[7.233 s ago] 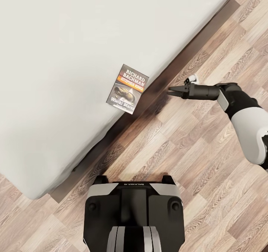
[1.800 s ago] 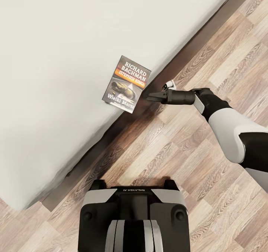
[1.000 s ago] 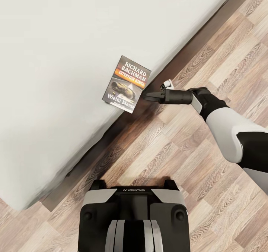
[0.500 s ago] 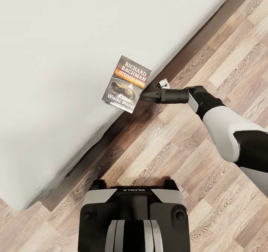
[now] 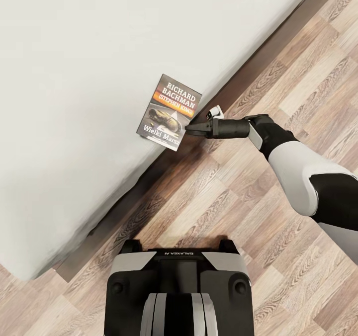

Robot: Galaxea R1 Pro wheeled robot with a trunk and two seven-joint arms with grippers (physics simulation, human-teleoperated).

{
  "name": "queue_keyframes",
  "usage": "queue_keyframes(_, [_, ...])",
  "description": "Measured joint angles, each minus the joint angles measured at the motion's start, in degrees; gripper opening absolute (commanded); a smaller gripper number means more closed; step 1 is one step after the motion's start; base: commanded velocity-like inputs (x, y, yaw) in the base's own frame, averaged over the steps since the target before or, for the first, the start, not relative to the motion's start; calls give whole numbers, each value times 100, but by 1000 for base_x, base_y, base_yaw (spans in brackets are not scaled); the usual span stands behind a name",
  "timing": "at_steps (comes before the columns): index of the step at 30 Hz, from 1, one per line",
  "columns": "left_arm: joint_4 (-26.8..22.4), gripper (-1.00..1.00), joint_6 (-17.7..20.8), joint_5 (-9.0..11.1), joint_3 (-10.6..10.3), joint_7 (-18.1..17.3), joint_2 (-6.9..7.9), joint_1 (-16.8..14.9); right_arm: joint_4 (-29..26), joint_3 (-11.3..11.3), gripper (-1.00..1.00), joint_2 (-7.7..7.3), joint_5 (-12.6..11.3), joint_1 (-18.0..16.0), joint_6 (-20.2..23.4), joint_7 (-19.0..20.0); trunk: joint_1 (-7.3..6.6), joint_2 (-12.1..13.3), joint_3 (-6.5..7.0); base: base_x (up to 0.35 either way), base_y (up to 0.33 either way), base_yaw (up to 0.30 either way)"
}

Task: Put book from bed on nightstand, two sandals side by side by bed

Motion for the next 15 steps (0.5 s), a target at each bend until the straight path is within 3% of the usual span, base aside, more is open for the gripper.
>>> queue_keyframes(15, [0,100,-1,-2,-2,0,-1,0,9,0,100,34,3,0,-5,0,0,0,0,0,0,0])
